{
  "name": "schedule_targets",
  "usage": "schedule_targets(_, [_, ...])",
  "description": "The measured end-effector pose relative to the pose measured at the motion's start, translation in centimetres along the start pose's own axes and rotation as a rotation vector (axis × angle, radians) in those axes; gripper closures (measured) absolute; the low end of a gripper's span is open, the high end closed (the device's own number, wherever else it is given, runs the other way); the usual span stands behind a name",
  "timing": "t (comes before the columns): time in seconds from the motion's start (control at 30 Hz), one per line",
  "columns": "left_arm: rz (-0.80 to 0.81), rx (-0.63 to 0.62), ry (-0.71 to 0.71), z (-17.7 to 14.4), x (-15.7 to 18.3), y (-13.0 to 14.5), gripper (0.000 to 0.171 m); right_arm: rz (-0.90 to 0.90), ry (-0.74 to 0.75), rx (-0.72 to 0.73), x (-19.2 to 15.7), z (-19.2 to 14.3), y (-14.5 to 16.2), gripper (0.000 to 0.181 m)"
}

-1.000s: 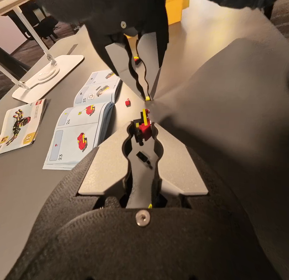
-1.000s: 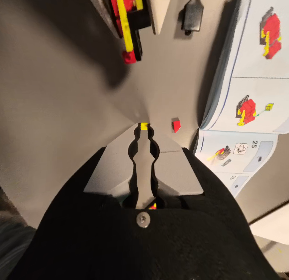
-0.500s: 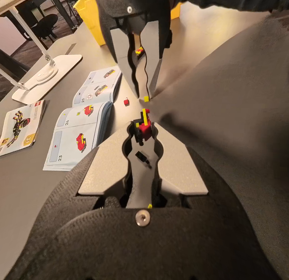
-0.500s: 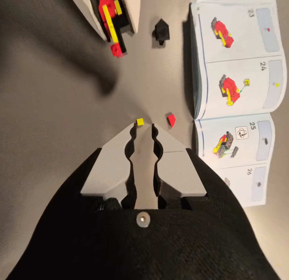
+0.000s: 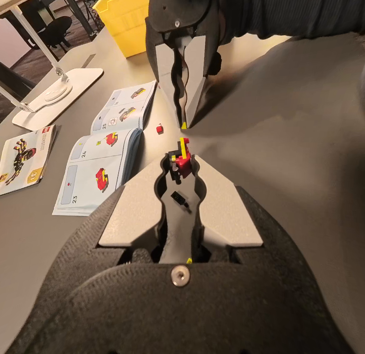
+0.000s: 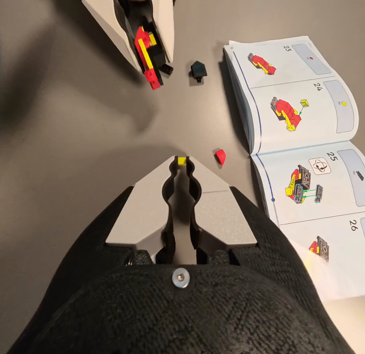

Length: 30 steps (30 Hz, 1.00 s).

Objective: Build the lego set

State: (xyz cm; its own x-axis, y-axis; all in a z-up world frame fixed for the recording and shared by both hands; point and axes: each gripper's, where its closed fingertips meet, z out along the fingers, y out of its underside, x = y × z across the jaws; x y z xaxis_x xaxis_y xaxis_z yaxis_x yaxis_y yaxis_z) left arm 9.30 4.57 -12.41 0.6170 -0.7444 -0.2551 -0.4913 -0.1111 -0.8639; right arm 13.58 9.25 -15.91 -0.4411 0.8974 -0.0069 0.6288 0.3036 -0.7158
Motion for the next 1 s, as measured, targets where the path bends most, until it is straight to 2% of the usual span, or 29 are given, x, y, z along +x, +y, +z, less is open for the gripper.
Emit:
schedule_targets(0.37, [0.0, -0.001, 0.002, 0.0, 0.0, 0.0, 0.15, 0.004, -0.003, 0.04, -0.1, -0.2, 0.2, 0.166])
schedule_targets(0.67, [0.0, -0.001, 0.001, 0.0, 0.0, 0.0, 0.15, 0.027, 0.001, 0.046, 0.1, -0.1, 0.0, 0.175])
schedule_targets(0.87, [-0.018, 0.002, 0.013, 0.0, -0.1, 0.0, 0.15, -0.035, -0.014, 0.216, -1.3, -0.6, -4.6, 0.176])
schedule_targets(1.0, [-0.043, 0.023, 0.02, -0.2, -0.2, -0.3, 0.151, -0.077, -0.053, 0.276, -2.4, -0.9, -7.2, 0.176])
